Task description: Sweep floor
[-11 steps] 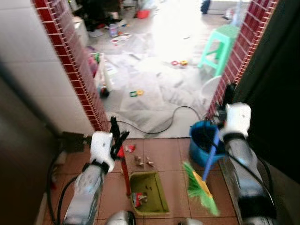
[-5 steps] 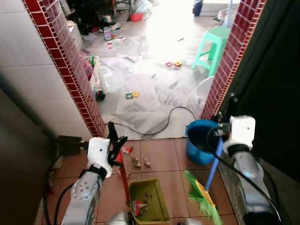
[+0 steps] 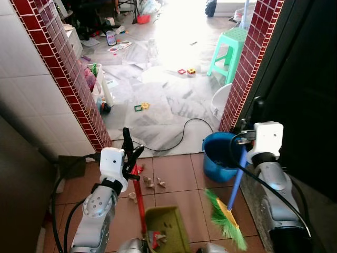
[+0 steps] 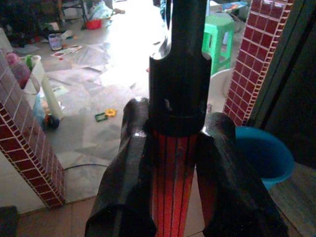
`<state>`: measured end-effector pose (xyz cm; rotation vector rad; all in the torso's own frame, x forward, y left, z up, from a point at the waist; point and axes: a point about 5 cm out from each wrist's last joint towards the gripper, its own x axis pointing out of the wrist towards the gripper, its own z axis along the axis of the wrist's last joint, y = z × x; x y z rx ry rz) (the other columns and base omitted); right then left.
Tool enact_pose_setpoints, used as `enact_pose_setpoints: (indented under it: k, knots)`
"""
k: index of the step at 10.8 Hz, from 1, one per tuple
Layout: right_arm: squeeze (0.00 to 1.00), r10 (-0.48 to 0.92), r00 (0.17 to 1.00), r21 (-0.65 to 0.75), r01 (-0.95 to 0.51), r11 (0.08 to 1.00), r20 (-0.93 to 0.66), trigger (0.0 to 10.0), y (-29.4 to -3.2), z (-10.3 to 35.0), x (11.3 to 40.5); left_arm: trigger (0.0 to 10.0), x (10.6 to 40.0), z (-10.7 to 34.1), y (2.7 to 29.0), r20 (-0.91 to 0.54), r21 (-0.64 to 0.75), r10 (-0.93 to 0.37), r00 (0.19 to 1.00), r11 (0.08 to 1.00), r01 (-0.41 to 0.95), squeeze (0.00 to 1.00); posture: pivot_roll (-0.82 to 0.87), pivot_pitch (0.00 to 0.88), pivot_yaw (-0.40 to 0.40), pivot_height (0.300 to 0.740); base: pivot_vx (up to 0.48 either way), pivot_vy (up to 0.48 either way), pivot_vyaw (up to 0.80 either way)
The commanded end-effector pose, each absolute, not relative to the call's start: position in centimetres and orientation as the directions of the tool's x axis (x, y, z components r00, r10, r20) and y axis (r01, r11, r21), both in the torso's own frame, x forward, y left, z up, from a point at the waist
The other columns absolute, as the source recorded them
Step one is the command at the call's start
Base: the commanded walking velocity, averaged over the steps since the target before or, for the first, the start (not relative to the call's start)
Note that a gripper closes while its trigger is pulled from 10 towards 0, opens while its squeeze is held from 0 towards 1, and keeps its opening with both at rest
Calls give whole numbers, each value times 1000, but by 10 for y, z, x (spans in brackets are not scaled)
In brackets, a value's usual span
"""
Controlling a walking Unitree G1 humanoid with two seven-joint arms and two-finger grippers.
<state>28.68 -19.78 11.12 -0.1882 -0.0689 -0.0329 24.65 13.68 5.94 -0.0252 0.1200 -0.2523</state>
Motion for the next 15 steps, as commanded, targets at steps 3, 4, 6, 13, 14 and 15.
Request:
enact_pose_setpoints:
  k: [3,4,6,13,14,15]
  knots:
    - [0,-32,994,-182,51,982,103,10000,-196,119,293,10000,255,68,130,-76,-54,-275,958,961,271,0,-132,0,86,740,0,0,-533]
    - [0,-29,994,-188,49,981,108,10000,-195,120,294,10000,256,69,129,-72,-56,-277,958,960,273,0,-132,0,86,740,0,0,0]
    - [0,-11,993,-241,39,970,116,10000,-196,121,298,10000,255,69,129,-72,-49,-275,959,961,272,0,-124,0,77,740,0,0,309]
    - [0,105,988,-227,-78,971,111,10000,-170,127,317,10000,255,74,138,-26,-39,-146,989,989,145,0,-32,0,-47,740,0,0,182]
    - [0,126,986,-237,-98,967,109,10000,-168,126,318,10000,256,75,138,-22,-33,-146,989,989,145,0,-26,0,-63,740,0,0,0]
    - [0,138,985,-240,-110,965,103,10000,-168,126,320,10000,258,75,138,-17,-41,-133,991,990,133,0,-18,0,-87,740,0,0,0]
